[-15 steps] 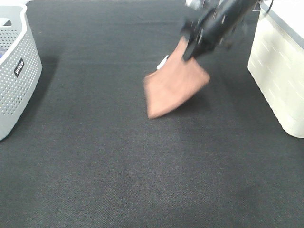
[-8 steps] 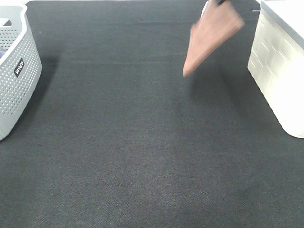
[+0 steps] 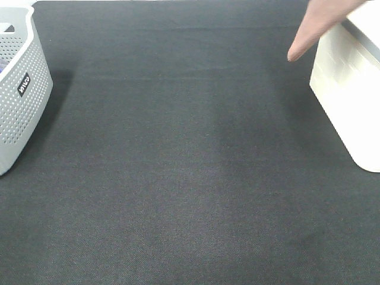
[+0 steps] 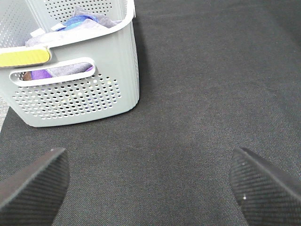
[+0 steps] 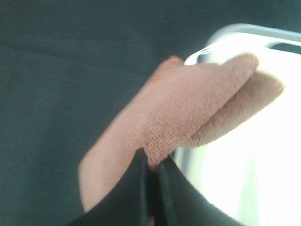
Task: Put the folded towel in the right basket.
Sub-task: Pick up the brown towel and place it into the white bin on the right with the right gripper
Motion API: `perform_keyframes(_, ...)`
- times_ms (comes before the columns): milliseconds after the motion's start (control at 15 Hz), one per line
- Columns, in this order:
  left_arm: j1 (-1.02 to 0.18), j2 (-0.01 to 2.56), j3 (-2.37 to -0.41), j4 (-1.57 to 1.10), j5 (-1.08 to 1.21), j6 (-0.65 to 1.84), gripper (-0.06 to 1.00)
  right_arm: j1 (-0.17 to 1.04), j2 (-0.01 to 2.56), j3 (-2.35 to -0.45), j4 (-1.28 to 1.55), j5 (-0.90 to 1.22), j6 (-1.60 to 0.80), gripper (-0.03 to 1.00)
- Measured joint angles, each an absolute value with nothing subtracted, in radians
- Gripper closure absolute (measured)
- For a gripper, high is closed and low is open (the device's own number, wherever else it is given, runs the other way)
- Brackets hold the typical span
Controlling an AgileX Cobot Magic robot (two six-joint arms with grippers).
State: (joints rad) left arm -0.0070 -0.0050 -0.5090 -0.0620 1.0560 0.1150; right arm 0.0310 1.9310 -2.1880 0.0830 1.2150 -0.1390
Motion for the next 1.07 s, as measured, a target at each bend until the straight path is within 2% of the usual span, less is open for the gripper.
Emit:
perform_keyframes(267,-0.007,-0.005,-0.509,-0.062,1.056,0.115,0.07,-0.172,1.931,-2.188,0.134,1.216,-0.139,0.97)
perform_keyframes(467,-0.007,-0.005,-0.509,-0.062,1.056,0.115,0.07,-0.274,1.934,-2.188,0.134,1.216,-0.139,0.97)
perform_keyframes(933,-0.007,-0.005,-0.509,-0.063,1.056,0.115,0.07,-0.29,2.059,-2.188,0.189,1.216,-0.139,0.96)
perform_keyframes(1067,-0.007,-0.005,-0.509,-0.063,1.056,0.115,0.07,-0.29,2.081,-2.188,0.194,1.216,-0.134,0.86)
